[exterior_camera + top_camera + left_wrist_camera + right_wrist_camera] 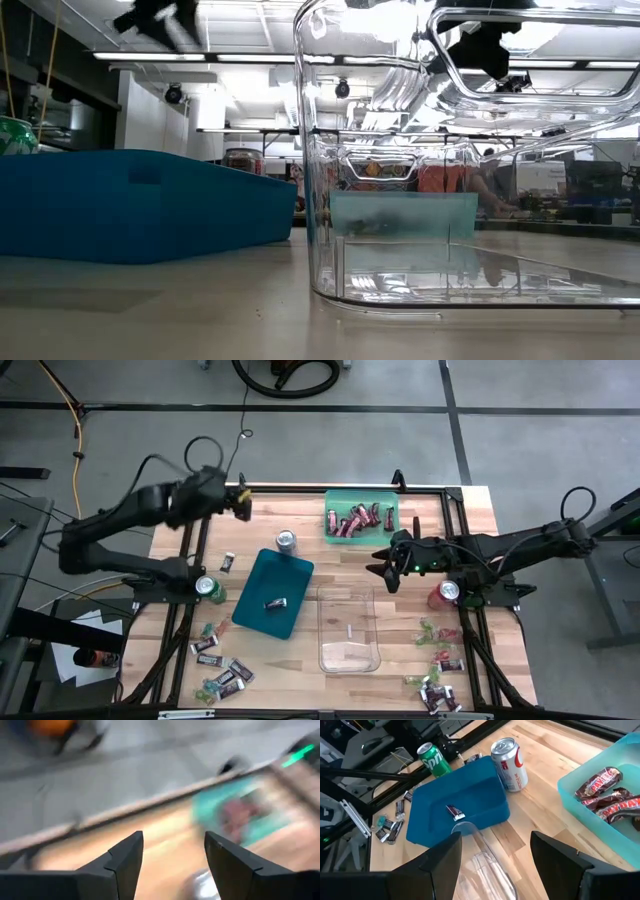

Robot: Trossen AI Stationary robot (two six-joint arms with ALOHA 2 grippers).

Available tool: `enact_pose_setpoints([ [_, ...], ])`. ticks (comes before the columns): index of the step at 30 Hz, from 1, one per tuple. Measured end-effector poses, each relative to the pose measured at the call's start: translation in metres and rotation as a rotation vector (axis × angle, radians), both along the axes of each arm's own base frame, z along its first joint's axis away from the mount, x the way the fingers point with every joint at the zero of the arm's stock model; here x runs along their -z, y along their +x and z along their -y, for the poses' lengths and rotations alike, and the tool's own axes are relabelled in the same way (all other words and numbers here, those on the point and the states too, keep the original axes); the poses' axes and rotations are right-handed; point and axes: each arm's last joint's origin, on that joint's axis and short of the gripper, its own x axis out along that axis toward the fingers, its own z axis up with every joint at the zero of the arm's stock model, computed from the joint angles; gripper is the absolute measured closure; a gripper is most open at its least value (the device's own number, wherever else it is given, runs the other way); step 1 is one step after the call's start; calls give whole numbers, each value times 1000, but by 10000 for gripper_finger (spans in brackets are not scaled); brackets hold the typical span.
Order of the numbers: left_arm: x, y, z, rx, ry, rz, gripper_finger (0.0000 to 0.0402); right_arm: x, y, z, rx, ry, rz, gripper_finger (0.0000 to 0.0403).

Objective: Sort candy
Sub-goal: Put the chocolate bar into the blue bin

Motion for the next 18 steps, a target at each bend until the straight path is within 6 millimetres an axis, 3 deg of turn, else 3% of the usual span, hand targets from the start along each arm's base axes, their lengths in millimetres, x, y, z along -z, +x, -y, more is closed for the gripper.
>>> enact_pose_setpoints([
  [3,22,-10,-17,-85,-192,-106,211,0,0,0,-3,-6,-3,172],
  [7,72,-9,-29,-112,-393,-206,216,0,0,0,-3,-7,-4,172],
  [14,163,-12,-25,-178,-640,-319,220,0,0,0,-2,-5,-4,172],
  [18,194,-19,-20,-217,-718,-395,220,0,0,0,-3,-7,-5,172],
])
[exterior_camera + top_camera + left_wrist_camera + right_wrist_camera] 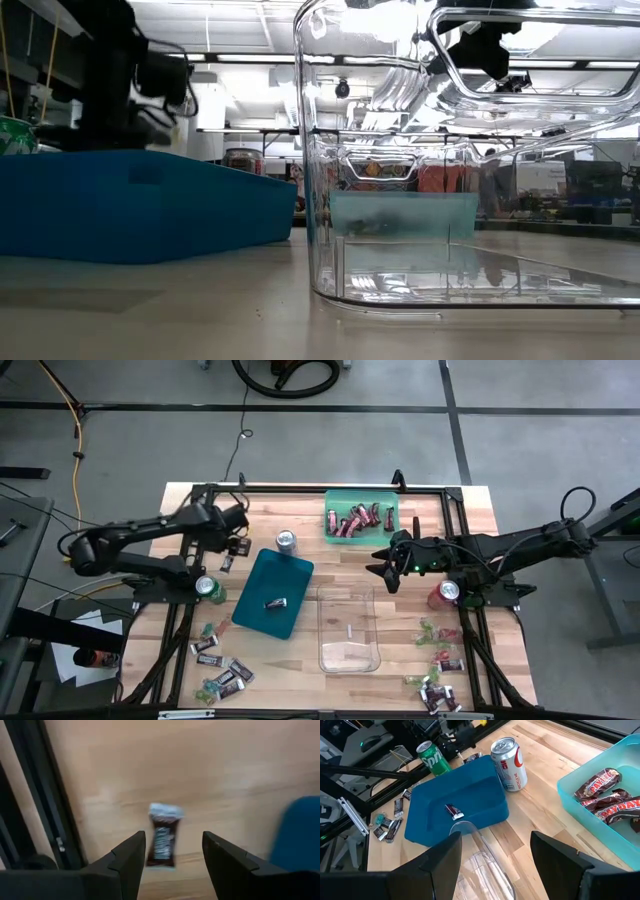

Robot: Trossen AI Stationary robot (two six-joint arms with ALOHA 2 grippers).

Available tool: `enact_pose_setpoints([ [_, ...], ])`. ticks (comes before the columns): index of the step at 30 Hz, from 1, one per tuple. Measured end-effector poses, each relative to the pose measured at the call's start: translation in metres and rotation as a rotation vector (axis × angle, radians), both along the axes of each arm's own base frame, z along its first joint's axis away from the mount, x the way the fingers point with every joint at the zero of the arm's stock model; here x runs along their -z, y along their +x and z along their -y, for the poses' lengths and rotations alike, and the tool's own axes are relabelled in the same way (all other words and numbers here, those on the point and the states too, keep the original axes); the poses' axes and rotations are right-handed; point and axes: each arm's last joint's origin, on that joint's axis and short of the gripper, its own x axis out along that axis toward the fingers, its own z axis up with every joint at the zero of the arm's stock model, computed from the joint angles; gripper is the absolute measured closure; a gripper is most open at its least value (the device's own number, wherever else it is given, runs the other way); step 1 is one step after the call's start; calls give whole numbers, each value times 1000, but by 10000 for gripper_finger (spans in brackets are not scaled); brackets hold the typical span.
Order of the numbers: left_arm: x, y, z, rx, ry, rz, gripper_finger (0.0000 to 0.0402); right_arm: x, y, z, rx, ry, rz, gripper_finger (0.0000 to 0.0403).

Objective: Sort candy
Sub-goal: Put the chocolate bar into the blue bin

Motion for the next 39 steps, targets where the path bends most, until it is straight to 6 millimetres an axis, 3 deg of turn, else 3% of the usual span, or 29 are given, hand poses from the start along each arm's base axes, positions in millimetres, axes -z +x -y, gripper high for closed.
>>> enact_pose_setpoints([
  [11,43,0,1,-14,-30,-26,221,0,0,0,0,0,-1,172],
  [16,51,1,0,8,-51,-55,226,0,0,0,0,0,-2,172],
  [20,51,2,0,65,-66,-42,273,0,0,0,0,0,-2,172],
  [23,46,0,2,100,-78,-9,351,0,0,0,7,-5,-1,172],
  [25,36,2,1,114,-53,34,386,0,0,1,23,-14,0,172],
  [28,7,6,-1,138,18,129,387,0,0,1,38,-22,1,172],
  [36,-110,7,11,311,403,550,400,-1,0,1,38,-20,11,172],
  [39,-142,4,24,398,569,777,401,-2,1,1,38,-18,25,172],
])
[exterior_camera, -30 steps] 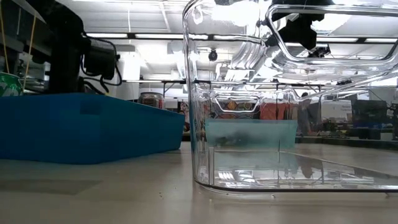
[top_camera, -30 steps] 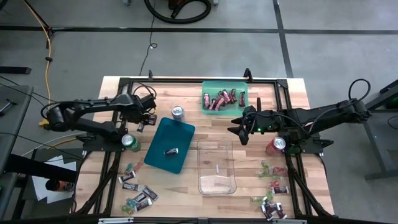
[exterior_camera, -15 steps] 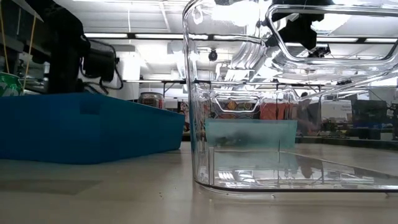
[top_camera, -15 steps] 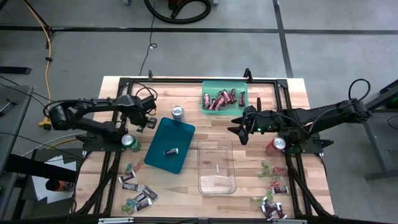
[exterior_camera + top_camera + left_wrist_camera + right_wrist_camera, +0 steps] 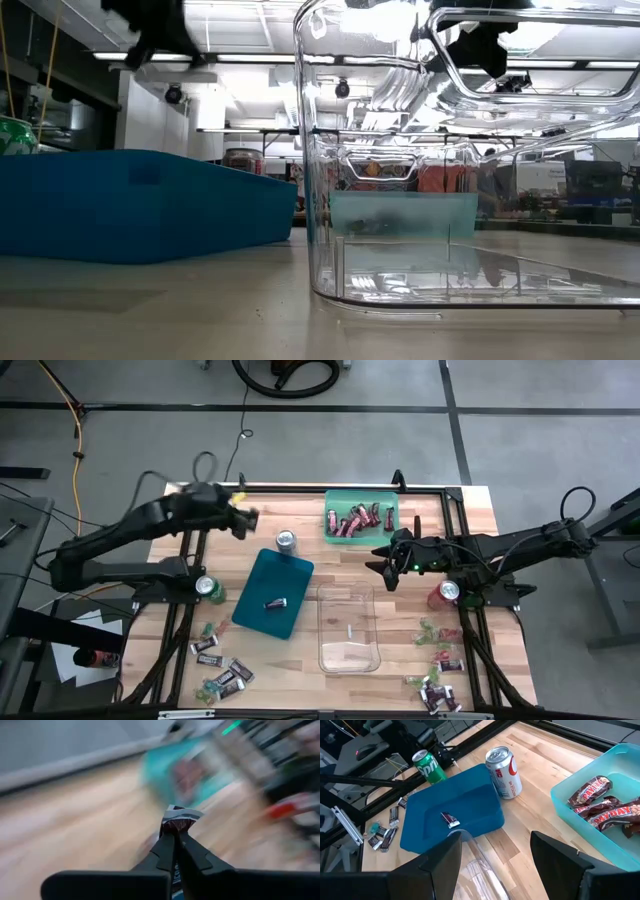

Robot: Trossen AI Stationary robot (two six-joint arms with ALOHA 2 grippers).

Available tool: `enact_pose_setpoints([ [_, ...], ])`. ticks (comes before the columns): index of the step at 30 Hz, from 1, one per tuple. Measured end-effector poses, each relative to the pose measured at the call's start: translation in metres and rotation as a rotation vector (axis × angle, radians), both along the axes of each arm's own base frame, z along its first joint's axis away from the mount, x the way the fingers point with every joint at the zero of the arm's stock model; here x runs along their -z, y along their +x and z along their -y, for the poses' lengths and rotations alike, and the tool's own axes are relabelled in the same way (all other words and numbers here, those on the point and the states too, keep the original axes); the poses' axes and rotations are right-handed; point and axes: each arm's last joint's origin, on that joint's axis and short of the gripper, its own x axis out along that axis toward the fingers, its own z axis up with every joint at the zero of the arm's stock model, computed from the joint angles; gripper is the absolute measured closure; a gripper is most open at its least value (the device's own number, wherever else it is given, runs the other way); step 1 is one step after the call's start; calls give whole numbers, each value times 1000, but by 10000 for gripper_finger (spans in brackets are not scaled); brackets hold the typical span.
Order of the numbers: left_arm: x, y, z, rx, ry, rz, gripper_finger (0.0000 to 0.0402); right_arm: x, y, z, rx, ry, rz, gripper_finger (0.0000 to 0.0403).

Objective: Sort candy
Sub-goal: Put the chocolate bar into the blue bin

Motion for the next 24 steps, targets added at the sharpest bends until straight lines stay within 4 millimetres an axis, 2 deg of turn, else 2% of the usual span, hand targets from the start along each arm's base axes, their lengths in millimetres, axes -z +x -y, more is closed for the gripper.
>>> enact_pose_setpoints([
  [2,-15,-2,9,64,84,131,401,-1,0,0,0,1,6,172],
  [5,-26,-4,24,164,161,221,401,-1,0,0,0,3,7,172],
  [13,-25,6,47,226,222,197,401,-1,0,0,2,8,8,172],
  [17,-8,30,64,372,180,80,401,-1,0,0,2,8,9,172],
  [22,25,67,81,481,173,-141,401,-1,0,0,2,9,9,172],
  [24,43,81,84,545,151,-274,401,-1,1,0,2,10,14,172],
])
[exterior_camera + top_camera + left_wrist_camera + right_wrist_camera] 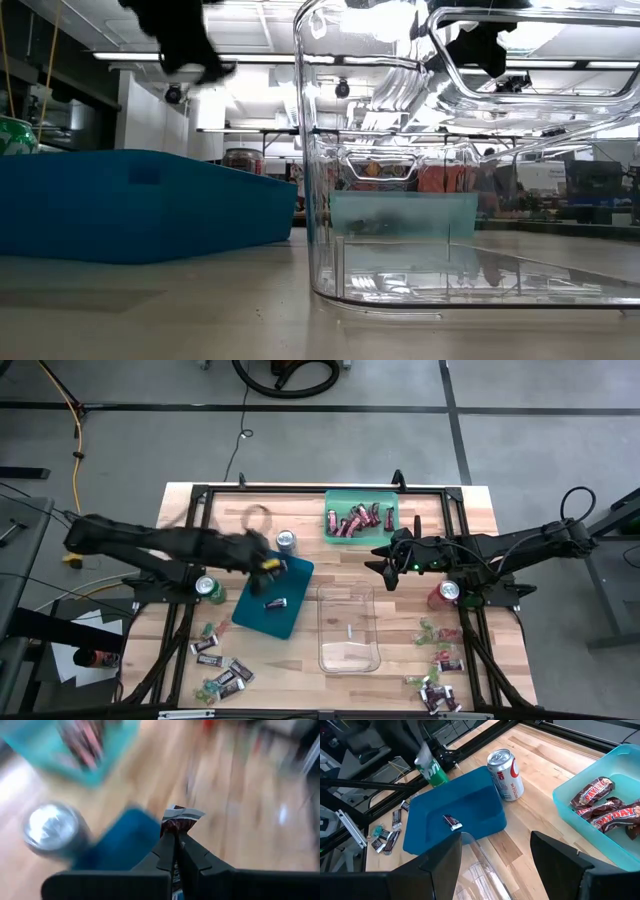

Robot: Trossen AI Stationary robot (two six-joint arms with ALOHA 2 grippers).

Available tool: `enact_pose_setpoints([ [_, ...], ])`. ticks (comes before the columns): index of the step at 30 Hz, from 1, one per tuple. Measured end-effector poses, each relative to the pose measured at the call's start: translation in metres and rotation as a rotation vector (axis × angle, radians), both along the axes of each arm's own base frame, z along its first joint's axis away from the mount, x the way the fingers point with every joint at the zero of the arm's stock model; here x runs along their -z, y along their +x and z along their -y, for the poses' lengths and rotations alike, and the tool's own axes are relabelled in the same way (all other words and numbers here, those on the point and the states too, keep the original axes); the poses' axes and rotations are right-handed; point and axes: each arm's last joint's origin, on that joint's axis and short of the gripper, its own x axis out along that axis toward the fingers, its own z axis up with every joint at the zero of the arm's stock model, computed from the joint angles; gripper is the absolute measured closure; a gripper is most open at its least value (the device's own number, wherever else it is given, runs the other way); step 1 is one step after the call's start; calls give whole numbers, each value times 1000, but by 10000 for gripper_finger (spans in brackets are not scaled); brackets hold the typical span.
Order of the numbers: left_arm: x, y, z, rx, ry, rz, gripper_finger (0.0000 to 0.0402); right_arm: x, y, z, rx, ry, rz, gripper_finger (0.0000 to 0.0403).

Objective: Sort candy
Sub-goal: Put the chocolate bar into the blue bin

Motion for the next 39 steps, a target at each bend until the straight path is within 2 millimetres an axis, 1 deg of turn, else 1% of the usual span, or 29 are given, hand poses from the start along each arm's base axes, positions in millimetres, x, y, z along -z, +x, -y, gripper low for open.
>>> enact_pose_setpoints([
  [2,19,12,2,51,11,-130,401,0,0,0,0,0,1,172],
  [6,54,33,4,105,62,-311,401,0,0,0,0,1,2,172],
  [11,93,51,6,159,111,-471,401,0,0,0,-1,1,2,172],
  [15,115,58,7,165,115,-551,401,0,0,0,-1,1,1,172],
  [20,134,65,7,166,117,-601,401,0,0,0,0,0,2,172],
  [25,142,68,7,163,123,-614,401,0,0,0,-1,1,2,172],
  [28,142,68,7,162,120,-610,398,0,0,0,-1,1,2,172],
  [30,140,68,8,167,104,-604,387,0,0,0,-1,1,2,172],
  [32,137,66,7,174,71,-597,369,0,0,0,-1,1,2,172],
  [35,129,63,5,179,24,-599,331,0,0,0,-1,1,2,172],
  [39,107,62,5,205,46,-583,271,0,0,0,-1,1,2,172],
])
